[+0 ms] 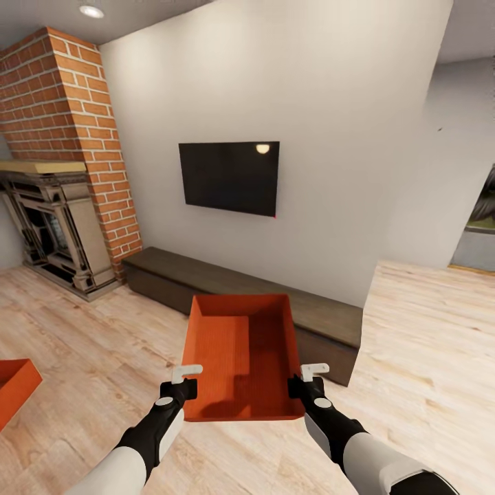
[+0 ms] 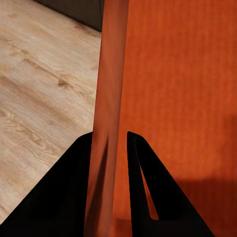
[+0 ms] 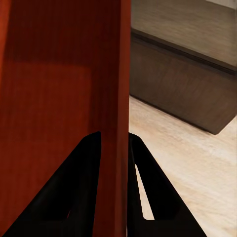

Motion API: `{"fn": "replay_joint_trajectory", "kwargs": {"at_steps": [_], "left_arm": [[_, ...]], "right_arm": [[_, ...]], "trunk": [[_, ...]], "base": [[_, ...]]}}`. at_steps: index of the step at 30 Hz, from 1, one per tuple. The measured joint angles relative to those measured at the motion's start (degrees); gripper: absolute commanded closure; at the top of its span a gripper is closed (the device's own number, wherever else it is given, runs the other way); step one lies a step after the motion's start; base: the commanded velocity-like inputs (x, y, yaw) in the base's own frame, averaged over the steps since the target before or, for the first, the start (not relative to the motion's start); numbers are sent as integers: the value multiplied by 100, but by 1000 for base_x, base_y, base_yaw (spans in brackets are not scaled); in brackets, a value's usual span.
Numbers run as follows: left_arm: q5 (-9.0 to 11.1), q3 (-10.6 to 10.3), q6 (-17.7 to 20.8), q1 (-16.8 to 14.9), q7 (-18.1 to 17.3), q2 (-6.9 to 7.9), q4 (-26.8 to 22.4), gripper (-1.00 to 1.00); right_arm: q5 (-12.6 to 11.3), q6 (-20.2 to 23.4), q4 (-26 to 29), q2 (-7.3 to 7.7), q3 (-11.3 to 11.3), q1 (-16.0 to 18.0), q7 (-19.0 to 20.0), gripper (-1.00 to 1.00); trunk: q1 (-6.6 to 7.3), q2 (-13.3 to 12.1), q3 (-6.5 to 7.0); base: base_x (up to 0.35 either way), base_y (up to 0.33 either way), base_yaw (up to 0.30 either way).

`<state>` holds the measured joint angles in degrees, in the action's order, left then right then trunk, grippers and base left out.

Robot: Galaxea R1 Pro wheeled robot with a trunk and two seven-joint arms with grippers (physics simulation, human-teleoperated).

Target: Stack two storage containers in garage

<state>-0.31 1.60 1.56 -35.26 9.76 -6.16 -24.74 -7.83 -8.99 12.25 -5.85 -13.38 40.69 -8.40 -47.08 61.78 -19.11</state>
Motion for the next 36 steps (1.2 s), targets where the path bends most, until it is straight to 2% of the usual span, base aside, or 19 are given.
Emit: {"fn": "replay_joint_trajectory", "kwargs": {"at_steps": [36], "left_arm": [[0, 0, 0, 0, 1, -1, 0, 100]], "right_arm": [[0, 0, 0, 1, 0, 0, 1, 100]], "trunk": [[0, -1, 321]], "base": [[0, 0, 0]]}}
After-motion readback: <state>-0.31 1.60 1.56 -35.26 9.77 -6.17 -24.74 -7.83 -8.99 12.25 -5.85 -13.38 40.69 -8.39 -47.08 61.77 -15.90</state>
